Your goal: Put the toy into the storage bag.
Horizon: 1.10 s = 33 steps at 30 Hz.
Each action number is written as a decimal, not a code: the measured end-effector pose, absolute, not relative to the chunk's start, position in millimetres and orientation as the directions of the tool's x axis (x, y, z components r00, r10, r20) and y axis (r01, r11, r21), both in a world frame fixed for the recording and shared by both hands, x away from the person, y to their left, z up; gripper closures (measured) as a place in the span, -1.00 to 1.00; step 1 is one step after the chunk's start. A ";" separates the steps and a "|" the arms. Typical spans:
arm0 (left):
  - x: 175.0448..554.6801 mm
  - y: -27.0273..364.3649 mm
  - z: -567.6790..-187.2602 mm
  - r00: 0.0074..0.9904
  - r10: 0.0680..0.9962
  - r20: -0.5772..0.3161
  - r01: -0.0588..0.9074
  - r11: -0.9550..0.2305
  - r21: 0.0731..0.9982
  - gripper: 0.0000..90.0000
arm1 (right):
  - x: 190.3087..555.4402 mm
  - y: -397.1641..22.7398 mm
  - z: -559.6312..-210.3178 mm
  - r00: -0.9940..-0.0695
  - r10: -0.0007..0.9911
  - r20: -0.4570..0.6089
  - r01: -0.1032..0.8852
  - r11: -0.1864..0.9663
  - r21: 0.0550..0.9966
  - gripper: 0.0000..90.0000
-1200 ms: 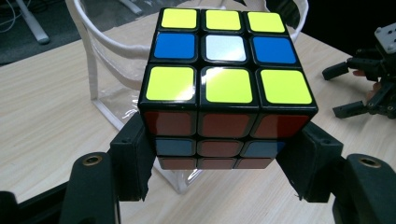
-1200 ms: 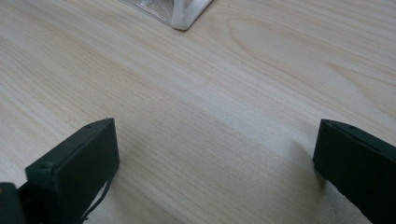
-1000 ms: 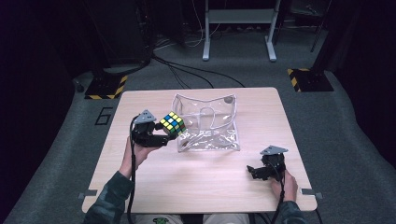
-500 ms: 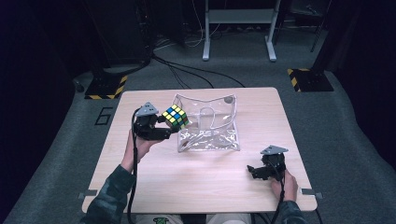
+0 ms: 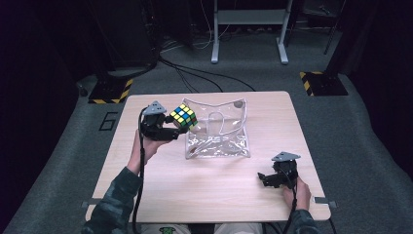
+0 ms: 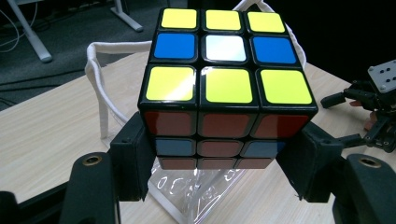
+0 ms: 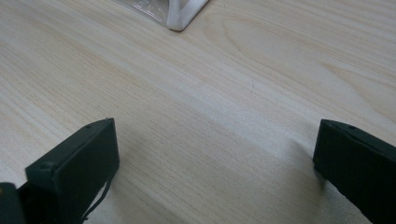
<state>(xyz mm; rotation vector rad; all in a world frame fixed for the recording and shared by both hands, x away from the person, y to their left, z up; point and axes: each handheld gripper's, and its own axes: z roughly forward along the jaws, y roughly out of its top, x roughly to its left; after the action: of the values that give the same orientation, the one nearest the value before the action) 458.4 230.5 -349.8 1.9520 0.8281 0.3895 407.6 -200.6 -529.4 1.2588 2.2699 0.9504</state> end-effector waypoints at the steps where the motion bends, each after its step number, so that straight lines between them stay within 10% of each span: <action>1: 458.9 229.5 -349.5 0.720 0.691 -0.067 0.390 -0.323 0.862 -0.24 | 407.6 -200.6 -529.4 -0.529 0.848 -0.001 0.595 0.372 0.713 -1.00; 33: 504.7 202.8 -343.5 0.694 0.718 -0.050 0.437 -0.364 0.823 -0.25 | 407.9 -200.7 -529.4 -0.531 0.847 -0.001 0.594 0.373 0.713 -1.00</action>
<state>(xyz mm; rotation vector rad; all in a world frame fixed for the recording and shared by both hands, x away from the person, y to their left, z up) 504.7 202.8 -343.5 2.0143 0.8865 0.4009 407.9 -200.7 -529.4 1.2566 2.2712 0.9512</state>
